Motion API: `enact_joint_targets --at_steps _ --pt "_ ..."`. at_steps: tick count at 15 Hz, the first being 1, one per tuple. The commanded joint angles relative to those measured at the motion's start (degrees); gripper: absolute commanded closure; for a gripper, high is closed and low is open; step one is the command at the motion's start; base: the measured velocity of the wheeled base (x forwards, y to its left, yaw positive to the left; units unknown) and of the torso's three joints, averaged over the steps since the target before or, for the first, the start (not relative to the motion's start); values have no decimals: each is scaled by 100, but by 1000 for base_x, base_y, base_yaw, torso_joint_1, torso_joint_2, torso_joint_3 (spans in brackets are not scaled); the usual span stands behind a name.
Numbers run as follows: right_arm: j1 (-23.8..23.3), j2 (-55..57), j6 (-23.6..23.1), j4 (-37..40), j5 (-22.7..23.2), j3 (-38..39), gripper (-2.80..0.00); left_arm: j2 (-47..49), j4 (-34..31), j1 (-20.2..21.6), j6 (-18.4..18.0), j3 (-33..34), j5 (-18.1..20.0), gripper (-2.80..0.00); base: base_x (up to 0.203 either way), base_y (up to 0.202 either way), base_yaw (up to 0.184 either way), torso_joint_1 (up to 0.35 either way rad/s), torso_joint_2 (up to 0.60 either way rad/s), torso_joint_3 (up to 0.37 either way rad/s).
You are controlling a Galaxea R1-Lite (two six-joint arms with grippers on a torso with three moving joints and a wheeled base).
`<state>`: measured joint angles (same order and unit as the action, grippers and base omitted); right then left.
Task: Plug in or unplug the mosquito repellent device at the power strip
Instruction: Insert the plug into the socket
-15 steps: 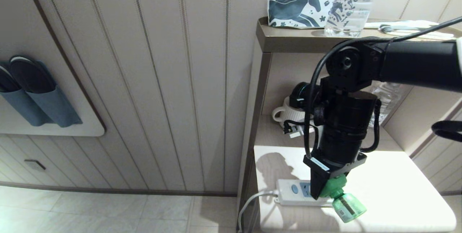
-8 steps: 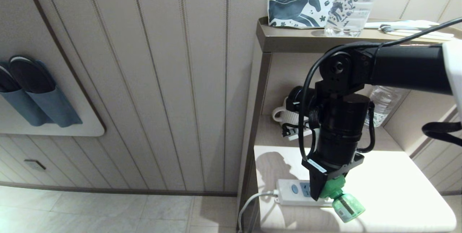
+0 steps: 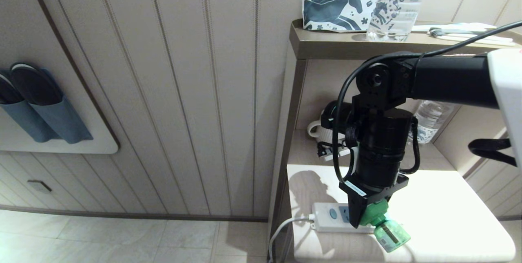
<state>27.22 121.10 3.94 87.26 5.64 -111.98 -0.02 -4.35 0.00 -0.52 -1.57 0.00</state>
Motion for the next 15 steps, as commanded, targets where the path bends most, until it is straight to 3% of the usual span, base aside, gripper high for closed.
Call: enact_joint_targets --at_steps 1,15 --pt "11 55 -7 239 7 1 0 2 -4 0 -1 -1 0 0 0 0 0 0 0 0" --pt "64 79 2 -25 -81 1 0 2 -4 0 -1 -1 0 0 0 0 0 0 0 0"
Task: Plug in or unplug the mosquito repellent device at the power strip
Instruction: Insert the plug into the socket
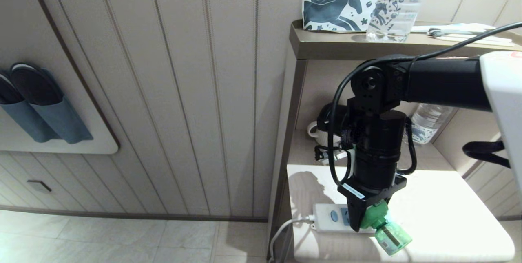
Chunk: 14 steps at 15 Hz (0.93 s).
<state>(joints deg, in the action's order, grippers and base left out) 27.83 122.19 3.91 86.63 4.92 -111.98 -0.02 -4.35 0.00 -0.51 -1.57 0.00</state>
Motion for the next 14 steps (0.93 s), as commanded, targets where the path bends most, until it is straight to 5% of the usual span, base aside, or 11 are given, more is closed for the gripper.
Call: enact_joint_targets --at_steps 1,14 --pt "-1 -50 4 39 -18 1 0 2 -4 0 -2 -1 0 0 0 0 0 0 0 0" --pt "0 -63 22 -61 -116 -17 0 2 -4 -5 -2 -1 0 0 0 0 0 0 0 0"
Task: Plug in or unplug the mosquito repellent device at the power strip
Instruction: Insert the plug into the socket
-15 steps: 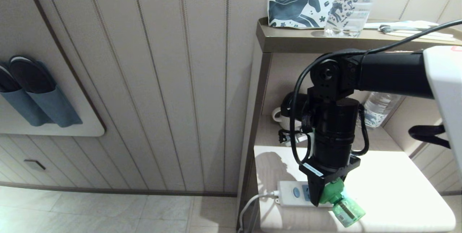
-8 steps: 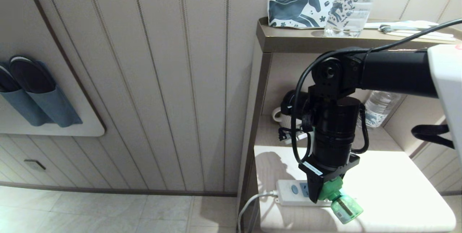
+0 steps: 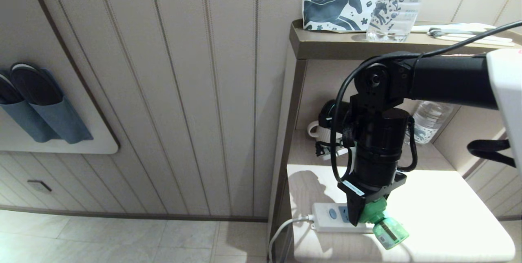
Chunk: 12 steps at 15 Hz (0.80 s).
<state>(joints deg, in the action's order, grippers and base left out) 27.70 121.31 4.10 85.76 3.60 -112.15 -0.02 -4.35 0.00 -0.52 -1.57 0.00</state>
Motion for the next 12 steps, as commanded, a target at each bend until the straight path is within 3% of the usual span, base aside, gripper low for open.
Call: enact_joint_targets --at_steps 1,12 --pt "16 42 3 -7 18 1 0 2 -4 0 0 -1 0 0 0 0 0 0 0 0" --pt "123 109 20 -59 27 7 0 2 -4 0 0 -1 0 0 0 0 0 0 0 0"
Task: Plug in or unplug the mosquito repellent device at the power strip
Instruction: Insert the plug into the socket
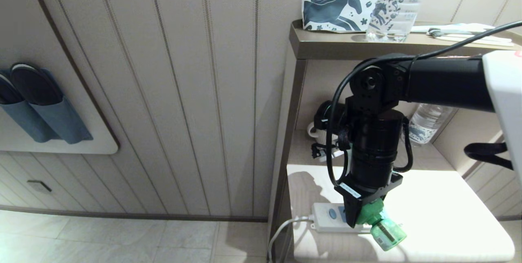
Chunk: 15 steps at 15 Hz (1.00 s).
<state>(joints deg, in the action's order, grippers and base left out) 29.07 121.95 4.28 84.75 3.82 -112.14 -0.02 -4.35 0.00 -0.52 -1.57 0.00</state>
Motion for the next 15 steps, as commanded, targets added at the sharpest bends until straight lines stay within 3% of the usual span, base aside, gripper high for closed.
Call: enact_joint_targets --at_steps 1,15 --pt "-42 57 3 42 5 8 0 2 -4 0 0 -1 0 0 0 0 0 0 0 0" --pt "-150 -7 -6 -125 -126 -1 0 2 -4 0 0 -1 0 0 0 0 0 0 0 0"
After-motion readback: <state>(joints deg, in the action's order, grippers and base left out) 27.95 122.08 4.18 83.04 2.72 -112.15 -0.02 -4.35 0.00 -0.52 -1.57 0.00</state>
